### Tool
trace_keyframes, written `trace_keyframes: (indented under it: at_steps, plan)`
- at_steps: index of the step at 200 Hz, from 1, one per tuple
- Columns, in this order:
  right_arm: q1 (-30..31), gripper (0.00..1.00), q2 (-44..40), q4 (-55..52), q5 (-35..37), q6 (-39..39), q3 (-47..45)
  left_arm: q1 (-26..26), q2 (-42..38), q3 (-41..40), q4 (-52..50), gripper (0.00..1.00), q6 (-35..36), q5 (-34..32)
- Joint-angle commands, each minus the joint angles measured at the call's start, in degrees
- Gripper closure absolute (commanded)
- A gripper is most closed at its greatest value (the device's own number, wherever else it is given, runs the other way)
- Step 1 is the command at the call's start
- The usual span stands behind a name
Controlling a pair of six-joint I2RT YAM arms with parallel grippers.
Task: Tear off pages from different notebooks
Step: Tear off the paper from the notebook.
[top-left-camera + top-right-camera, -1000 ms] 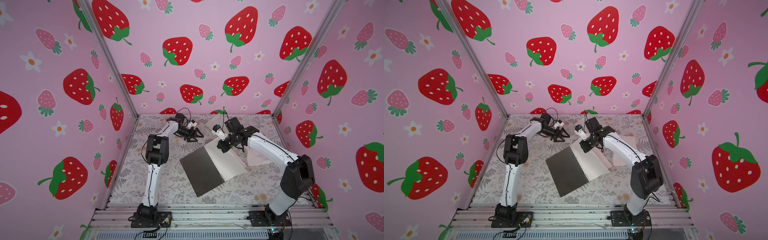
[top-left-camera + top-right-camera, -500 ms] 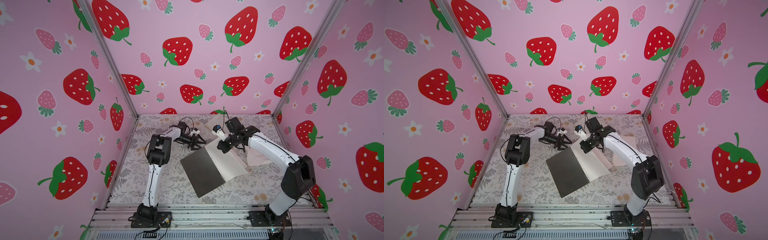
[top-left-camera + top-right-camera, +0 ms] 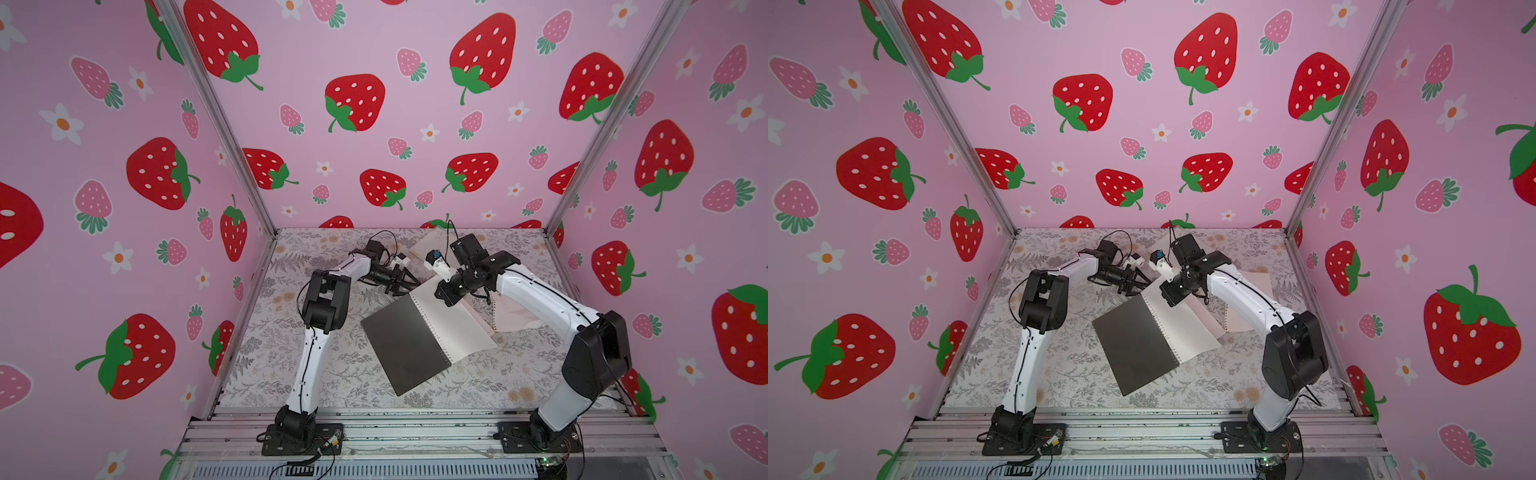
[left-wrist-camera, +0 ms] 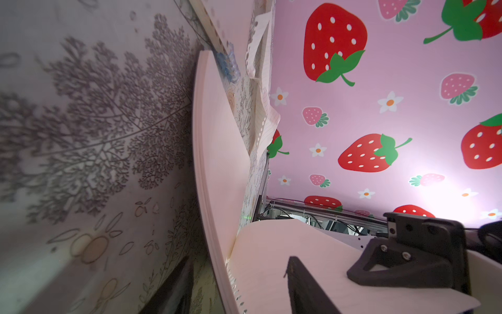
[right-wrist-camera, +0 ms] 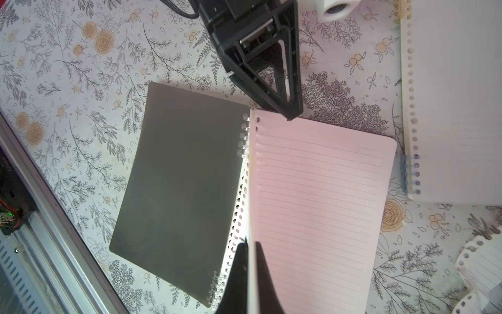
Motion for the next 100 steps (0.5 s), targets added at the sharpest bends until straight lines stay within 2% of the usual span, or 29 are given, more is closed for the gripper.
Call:
trace_keyframes:
  at_steps: [1,22,40,64,82,86,100]
  plan:
    - [0.3,1.00,0.1,-0.8,-0.2,-0.8,2.5,-1.5,0.3,-0.8,-3.7,0.45,2.7,0.9]
    - [0.3,1.00,0.5,-0.6,-0.8,-0.7,2.5,-2.3,0.6,-1.0,-4.3,0.45,3.0,1.1]
    - [0.4,1.00,1.0,-0.2,-0.8,-0.6,2.2,-2.8,0.7,-0.7,-5.3,0.51,3.7,1.0]
    - [0.4,1.00,1.8,0.7,-0.6,-0.4,2.2,-3.1,1.0,-0.6,-6.5,0.80,4.4,1.1]
    - [0.5,1.00,2.1,1.4,-0.5,-0.3,2.3,-3.1,1.3,-0.3,-8.1,0.93,5.6,0.8]
    - [0.5,1.00,2.3,1.6,-0.4,-0.3,2.4,-3.1,1.4,-0.3,-8.3,0.99,5.7,0.6]
    - [0.5,1.00,2.4,1.7,-0.2,-0.3,2.4,-3.1,1.4,-0.5,-8.8,1.00,5.9,0.3]
